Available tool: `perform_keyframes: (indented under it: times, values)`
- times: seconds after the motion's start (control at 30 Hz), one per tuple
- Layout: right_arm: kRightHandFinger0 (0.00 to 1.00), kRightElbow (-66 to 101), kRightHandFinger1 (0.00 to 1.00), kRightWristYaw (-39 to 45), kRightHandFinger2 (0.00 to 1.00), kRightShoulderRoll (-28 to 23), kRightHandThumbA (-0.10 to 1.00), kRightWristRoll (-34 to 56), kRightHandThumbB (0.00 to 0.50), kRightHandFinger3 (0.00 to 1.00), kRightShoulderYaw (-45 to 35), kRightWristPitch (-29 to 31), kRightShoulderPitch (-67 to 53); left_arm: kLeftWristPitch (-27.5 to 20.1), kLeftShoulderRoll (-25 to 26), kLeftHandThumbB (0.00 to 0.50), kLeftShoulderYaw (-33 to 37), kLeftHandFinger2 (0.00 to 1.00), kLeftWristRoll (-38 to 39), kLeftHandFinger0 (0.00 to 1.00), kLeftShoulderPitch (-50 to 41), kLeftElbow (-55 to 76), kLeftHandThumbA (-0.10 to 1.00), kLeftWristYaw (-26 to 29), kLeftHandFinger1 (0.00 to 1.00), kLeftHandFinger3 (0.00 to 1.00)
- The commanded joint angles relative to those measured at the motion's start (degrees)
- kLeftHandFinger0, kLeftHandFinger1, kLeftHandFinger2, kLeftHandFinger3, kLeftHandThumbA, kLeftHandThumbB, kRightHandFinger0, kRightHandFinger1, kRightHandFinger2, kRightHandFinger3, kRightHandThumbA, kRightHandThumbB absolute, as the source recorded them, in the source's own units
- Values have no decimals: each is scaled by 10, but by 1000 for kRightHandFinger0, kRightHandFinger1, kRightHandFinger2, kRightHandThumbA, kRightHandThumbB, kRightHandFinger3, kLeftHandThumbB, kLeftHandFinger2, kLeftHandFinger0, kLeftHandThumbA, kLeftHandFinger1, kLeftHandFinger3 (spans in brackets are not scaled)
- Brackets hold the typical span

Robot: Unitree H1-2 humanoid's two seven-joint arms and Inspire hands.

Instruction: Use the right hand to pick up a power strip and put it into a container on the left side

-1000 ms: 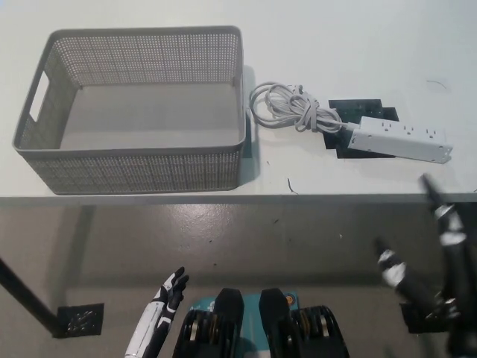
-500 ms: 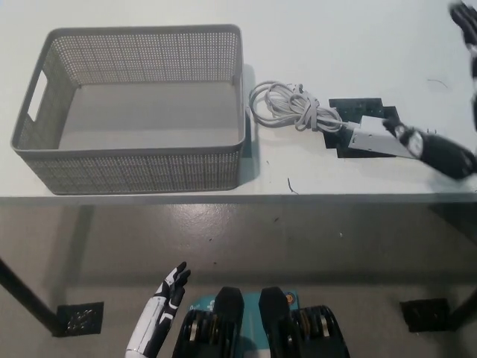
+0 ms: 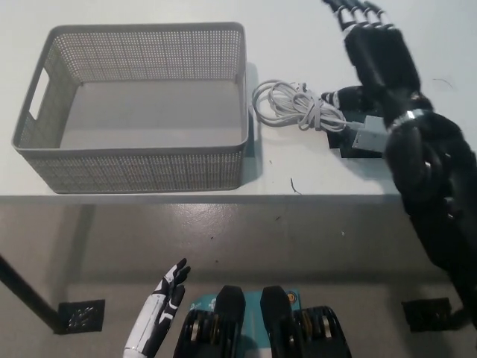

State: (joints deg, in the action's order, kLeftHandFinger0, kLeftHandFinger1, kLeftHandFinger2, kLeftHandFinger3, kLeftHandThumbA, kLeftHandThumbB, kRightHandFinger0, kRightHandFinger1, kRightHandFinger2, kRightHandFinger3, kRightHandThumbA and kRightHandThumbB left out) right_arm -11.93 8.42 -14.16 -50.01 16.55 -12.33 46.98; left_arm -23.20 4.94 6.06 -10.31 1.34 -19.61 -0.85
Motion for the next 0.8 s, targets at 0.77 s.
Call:
perform_keyframes:
  times: [0.77]
  values:
    - [1000, -399, 1000, -116, 1000, 47, 1000, -45, 404, 1000, 111, -51, 160, -27, 5, 106, -4, 1000, -4, 1000, 3, 13, 1000, 8, 1000, 1000]
